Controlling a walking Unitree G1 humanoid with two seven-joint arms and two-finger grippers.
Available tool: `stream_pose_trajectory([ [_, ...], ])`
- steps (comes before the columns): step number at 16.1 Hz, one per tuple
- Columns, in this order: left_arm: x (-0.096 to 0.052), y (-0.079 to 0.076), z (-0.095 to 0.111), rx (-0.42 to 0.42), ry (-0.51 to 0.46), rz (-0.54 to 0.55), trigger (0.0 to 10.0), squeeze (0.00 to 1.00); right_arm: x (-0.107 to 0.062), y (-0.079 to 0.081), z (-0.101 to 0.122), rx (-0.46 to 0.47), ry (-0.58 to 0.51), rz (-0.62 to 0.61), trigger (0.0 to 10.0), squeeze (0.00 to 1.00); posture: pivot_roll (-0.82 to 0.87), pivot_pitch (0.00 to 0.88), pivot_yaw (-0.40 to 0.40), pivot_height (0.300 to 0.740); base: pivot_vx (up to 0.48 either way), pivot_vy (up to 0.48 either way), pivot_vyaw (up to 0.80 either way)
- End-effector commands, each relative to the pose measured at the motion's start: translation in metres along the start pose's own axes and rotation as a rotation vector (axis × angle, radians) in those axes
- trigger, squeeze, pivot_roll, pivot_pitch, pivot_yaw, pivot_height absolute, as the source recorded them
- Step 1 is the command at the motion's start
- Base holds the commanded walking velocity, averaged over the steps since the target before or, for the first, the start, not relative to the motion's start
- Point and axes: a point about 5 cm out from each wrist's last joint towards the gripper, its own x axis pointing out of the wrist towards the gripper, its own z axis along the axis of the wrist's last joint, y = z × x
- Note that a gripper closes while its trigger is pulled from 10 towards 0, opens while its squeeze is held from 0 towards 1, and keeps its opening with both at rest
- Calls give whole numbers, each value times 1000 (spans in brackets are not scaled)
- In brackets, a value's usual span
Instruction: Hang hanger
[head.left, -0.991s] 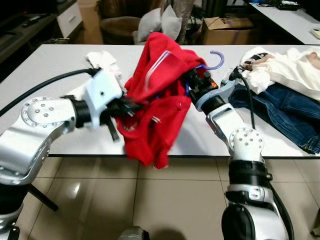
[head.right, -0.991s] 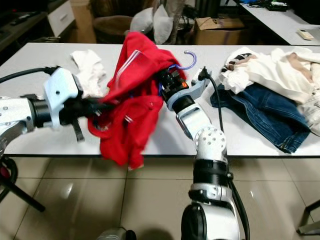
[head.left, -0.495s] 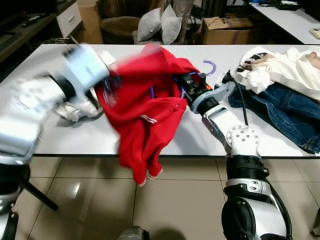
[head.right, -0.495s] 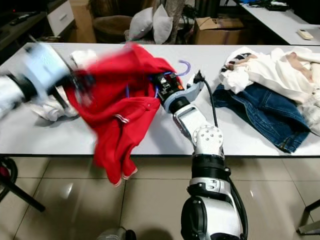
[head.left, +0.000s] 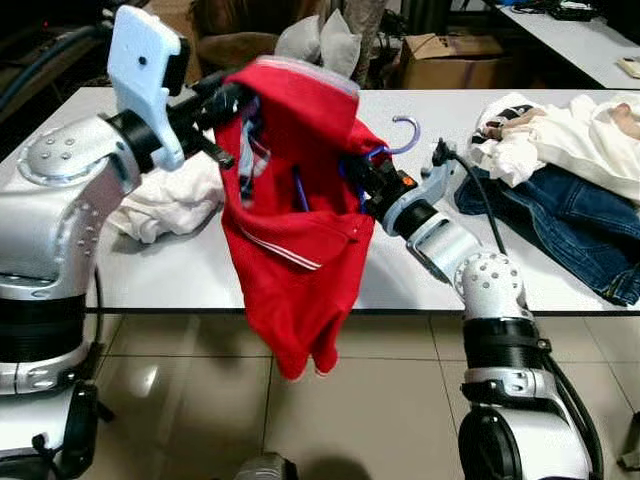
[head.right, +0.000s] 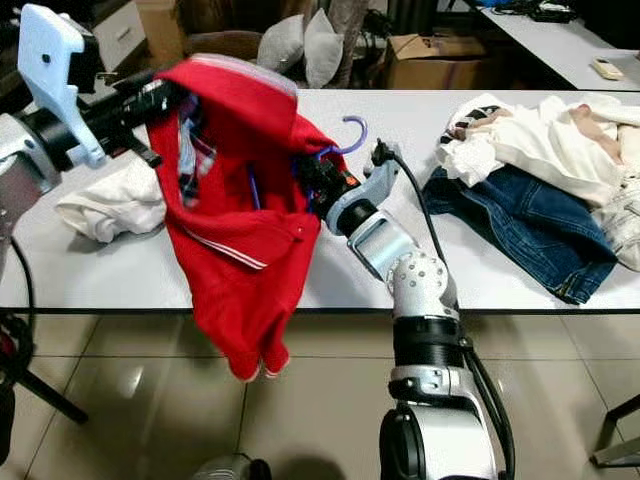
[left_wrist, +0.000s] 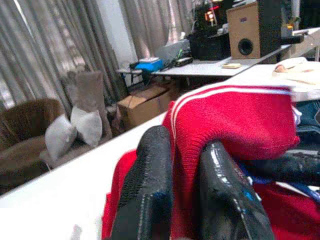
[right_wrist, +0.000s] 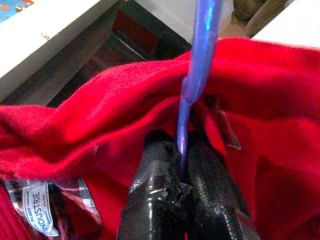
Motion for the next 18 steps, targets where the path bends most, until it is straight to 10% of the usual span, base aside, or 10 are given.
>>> stream_pose_trajectory([
  [1,-7,9,0,-25,0,43,10000,1000,-3,2,5,-13,-14,3,10000,0,76,0,42,740,0,0,0],
  [6,-5,-11,11,-252,-101,-108,10000,1000,-6,-2,7,-40,-40,-13,10000,0,77,0,38,740,0,0,0],
  [9,17,-28,33,-450,-167,-184,10000,1000,5,13,8,-284,-82,-30,10000,0,87,0,36,740,0,0,0],
  [12,37,-33,36,-456,-111,-142,10000,1000,17,29,1,-323,-100,-15,10000,0,91,0,47,740,0,0,0],
  [16,46,-45,12,-374,67,-99,10000,1000,28,68,-3,83,-114,208,10000,0,88,0,61,740,0,0,0],
  [18,43,-32,19,-327,-1,-7,10000,1000,25,54,2,76,-138,157,10000,0,87,0,59,740,0,0,0],
])
